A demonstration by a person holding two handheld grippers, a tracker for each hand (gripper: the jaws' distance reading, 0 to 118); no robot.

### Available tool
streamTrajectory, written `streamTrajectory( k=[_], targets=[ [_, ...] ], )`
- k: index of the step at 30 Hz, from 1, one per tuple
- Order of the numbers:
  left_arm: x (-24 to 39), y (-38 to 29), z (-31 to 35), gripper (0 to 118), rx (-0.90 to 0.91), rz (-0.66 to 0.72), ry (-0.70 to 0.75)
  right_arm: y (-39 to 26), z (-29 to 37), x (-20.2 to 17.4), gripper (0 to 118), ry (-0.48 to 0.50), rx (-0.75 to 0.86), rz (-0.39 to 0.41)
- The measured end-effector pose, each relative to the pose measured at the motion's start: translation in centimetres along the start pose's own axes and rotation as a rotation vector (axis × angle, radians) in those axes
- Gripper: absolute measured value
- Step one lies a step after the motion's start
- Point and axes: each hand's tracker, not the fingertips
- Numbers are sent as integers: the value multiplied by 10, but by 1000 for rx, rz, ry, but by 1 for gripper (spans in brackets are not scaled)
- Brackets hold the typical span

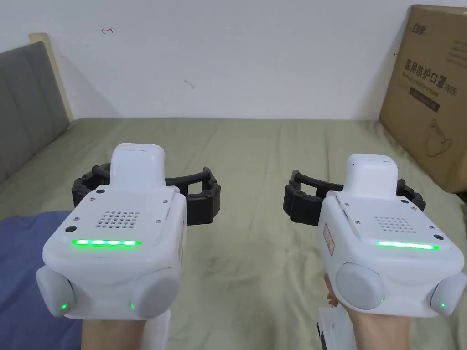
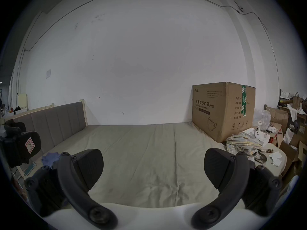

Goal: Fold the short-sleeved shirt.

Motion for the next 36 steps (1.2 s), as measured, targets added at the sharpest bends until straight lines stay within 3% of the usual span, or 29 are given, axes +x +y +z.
streamTrajectory(
  k=[16, 24, 36],
  targets=[
    [-1, -4, -3, 118, -19, -1, 4, -4, 0, 4, 118, 23, 0, -15],
    [2, -5, -1, 118, 2, -23, 4, -6, 1, -1, 118, 12, 8, 40],
    [4, -5, 1, 118, 17, -42, -28, -8, -1, -2, 118, 9, -10, 54]
  ],
)
